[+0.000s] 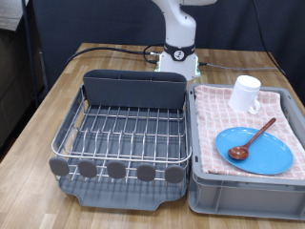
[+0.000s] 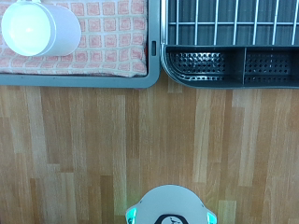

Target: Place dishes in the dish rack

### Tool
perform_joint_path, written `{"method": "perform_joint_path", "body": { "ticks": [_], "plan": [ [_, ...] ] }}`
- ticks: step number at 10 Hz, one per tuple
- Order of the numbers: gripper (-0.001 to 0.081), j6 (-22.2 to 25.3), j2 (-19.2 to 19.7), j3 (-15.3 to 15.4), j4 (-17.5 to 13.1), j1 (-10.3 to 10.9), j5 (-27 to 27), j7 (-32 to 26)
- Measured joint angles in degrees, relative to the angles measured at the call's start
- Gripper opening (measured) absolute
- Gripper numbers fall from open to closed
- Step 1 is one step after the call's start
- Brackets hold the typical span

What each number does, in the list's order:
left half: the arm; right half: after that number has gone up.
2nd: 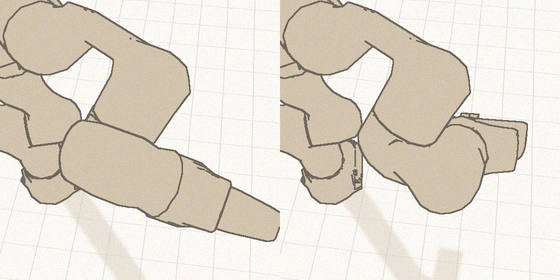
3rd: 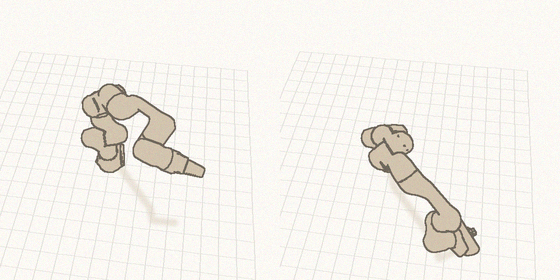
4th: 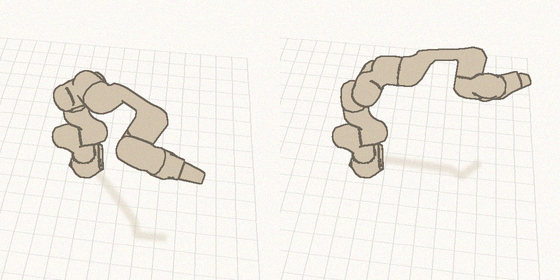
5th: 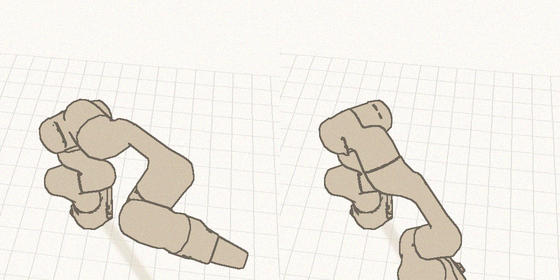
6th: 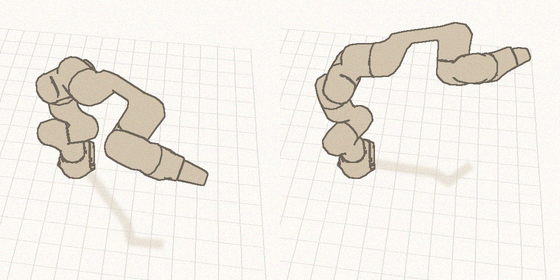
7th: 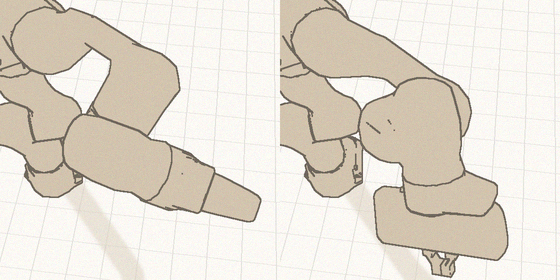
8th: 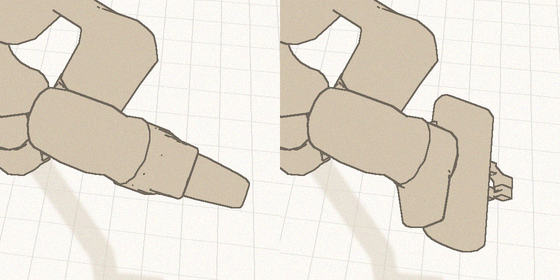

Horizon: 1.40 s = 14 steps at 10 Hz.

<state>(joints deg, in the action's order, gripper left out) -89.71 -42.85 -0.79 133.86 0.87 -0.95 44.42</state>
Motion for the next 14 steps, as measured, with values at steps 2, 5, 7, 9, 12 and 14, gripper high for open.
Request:
{"method": "perform_joint_path", "body": {
  "ticks": [2,5,7,9,12,14],
  "plan": [
    [0.0802,-0.9,0.7,0.4,0.2,0.0,-1.0,2.1],
    [0.0802,-8.8,4.5,5.7,0.3,0.1,-4.7,14.1],
    [0.0802,-12.2,7.1,8.0,0.0,0.2,-6.0,18.2],
    [0.0802,-13.1,7.2,8.3,0.0,-0.1,-5.5,19.7],
    [0.0802,-19.3,9.9,11.8,-0.2,-0.4,-4.2,26.8],
    [0.0802,-21.5,13.1,14.8,-1.8,-0.5,-3.3,32.8]
  ]
}}
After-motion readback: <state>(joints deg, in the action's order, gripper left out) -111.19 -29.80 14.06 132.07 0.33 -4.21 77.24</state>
